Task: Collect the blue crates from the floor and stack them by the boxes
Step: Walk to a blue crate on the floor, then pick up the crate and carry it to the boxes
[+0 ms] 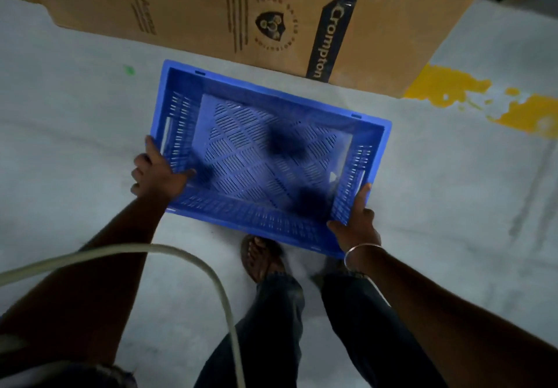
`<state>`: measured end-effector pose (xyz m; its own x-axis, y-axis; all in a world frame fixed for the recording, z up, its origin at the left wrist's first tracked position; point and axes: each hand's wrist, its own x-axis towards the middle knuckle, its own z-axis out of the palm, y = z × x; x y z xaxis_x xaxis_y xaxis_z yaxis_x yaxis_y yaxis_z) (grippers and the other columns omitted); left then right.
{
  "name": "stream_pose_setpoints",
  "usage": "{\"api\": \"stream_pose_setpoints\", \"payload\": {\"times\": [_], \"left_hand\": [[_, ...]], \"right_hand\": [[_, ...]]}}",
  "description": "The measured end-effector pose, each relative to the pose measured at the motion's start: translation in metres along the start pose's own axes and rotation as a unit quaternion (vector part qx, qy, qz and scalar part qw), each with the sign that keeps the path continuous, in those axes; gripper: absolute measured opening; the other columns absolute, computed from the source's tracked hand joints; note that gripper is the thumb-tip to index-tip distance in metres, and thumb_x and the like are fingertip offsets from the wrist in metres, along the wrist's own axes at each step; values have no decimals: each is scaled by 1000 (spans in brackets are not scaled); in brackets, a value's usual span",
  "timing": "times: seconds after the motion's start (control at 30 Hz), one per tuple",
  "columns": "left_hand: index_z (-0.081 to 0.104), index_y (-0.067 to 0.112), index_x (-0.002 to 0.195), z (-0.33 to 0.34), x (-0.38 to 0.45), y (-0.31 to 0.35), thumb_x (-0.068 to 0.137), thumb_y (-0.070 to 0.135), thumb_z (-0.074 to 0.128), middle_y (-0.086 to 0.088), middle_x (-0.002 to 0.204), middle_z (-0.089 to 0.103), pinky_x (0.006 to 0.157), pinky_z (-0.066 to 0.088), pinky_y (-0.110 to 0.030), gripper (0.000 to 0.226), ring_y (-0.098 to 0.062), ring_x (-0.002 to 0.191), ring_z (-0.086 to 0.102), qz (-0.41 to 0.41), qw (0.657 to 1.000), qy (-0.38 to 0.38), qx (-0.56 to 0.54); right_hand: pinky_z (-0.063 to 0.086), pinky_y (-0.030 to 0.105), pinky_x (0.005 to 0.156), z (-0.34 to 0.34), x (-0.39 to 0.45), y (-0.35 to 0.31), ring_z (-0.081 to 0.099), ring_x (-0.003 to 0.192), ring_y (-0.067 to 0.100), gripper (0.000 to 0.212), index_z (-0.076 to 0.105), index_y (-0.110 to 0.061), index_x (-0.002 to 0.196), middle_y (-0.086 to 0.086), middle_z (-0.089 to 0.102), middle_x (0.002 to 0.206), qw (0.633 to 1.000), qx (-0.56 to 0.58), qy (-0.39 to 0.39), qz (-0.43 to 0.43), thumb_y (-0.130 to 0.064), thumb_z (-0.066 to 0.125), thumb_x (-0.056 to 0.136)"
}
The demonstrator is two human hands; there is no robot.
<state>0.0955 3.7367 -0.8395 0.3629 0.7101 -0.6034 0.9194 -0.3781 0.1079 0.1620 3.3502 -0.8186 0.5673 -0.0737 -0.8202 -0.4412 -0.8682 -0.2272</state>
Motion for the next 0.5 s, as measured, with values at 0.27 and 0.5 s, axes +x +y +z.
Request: {"api": "stream_pose_setpoints", "payload": {"times": [0.27,0.5], "left_hand": [[45,34,137,-2,-1,-6,60,45,79,-14,139,42,107,47,-54,85,-39,123,54,-69,978,-16,-196],[58,30,109,-22,-37,29,49,39,84,-16,121,66,90,59,-55,66,-34,100,72,-89,903,-14,-421]], "right_hand": [[44,39,81,-40,22,-1,57,88,46,106,-10,-39,152,22,47,95,997,24,63,-20,-12,65,81],[34,46,105,-145,10,-30,48,111,53,97,1,-34,154,34,41,120,993,11,109,-54,-21,67,85]]}}
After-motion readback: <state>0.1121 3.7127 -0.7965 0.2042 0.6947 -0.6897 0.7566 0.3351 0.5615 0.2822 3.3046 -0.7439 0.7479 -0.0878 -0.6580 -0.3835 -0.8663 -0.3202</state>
